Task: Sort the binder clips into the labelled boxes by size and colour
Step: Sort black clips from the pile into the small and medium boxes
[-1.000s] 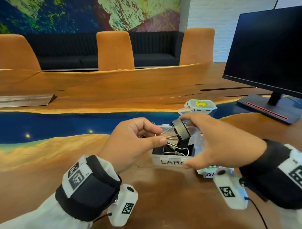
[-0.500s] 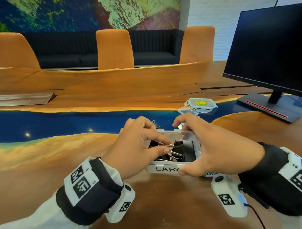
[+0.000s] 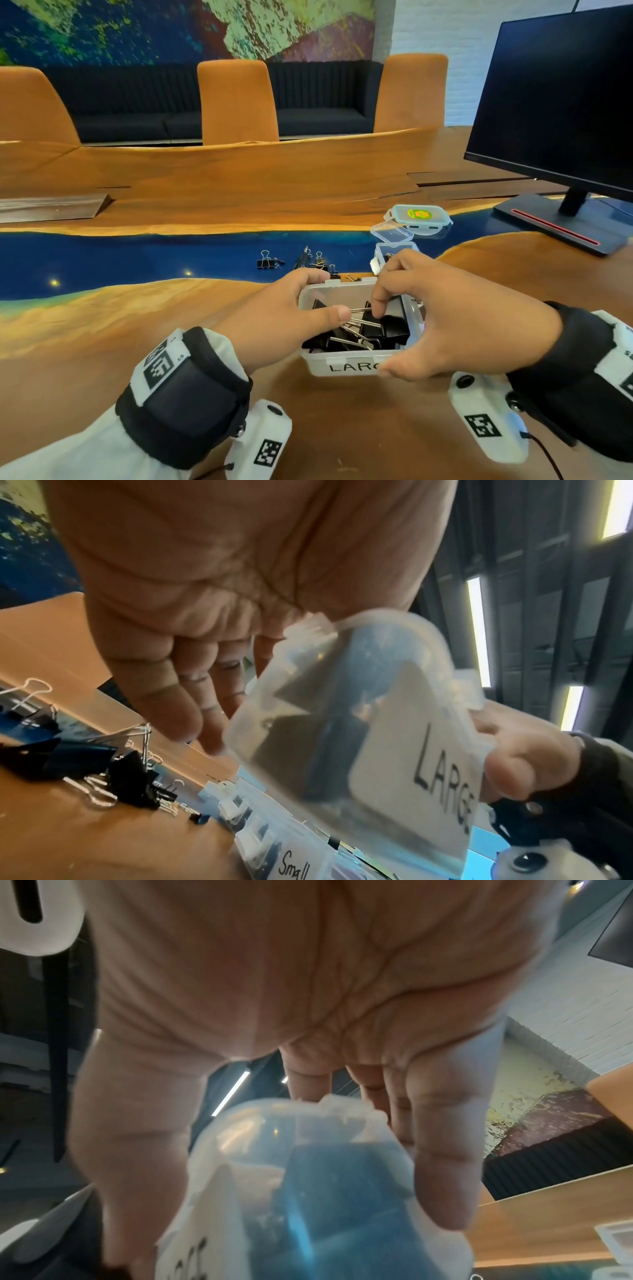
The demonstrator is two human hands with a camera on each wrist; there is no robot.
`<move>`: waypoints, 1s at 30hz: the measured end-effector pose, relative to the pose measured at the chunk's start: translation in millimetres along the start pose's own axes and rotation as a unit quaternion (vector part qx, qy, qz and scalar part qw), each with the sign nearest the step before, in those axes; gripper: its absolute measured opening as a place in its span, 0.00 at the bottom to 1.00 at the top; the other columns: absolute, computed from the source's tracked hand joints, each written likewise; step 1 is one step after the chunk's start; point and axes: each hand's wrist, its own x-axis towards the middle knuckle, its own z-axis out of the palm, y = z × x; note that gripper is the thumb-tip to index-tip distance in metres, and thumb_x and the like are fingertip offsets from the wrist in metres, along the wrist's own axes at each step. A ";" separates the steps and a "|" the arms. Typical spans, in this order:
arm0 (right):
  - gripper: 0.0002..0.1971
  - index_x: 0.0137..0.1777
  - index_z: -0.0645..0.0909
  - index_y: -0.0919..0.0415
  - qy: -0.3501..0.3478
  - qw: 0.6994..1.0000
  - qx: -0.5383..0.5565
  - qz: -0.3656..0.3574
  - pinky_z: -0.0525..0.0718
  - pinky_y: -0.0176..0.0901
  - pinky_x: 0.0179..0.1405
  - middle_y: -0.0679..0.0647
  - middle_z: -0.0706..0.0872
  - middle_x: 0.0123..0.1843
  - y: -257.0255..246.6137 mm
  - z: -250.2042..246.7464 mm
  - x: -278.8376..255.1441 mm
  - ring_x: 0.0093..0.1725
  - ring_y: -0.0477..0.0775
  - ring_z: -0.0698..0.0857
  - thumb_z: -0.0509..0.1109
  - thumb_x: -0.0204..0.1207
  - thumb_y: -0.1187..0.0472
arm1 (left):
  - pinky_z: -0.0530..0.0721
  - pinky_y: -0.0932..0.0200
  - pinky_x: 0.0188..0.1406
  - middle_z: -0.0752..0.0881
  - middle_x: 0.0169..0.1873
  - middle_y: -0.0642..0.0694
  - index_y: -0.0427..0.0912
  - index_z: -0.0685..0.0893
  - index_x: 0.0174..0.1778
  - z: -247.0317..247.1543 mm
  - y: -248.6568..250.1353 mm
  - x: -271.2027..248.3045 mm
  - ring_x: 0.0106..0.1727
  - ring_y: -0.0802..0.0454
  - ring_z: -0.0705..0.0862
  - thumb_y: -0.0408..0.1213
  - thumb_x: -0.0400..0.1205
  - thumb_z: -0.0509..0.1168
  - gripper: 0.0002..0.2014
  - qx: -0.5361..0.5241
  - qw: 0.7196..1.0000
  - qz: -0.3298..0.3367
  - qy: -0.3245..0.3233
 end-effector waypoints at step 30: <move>0.53 0.85 0.62 0.52 0.023 0.947 -0.070 0.314 0.78 0.55 0.69 0.57 0.70 0.77 179.8 -62.3 48.4 0.68 0.62 0.77 0.86 0.61 0.60 | 0.89 0.47 0.61 0.88 0.59 0.63 0.61 0.84 0.66 -23.0 -11.0 -10.3 0.56 0.57 0.90 0.66 0.70 0.65 0.28 -0.156 0.986 -0.011 0.064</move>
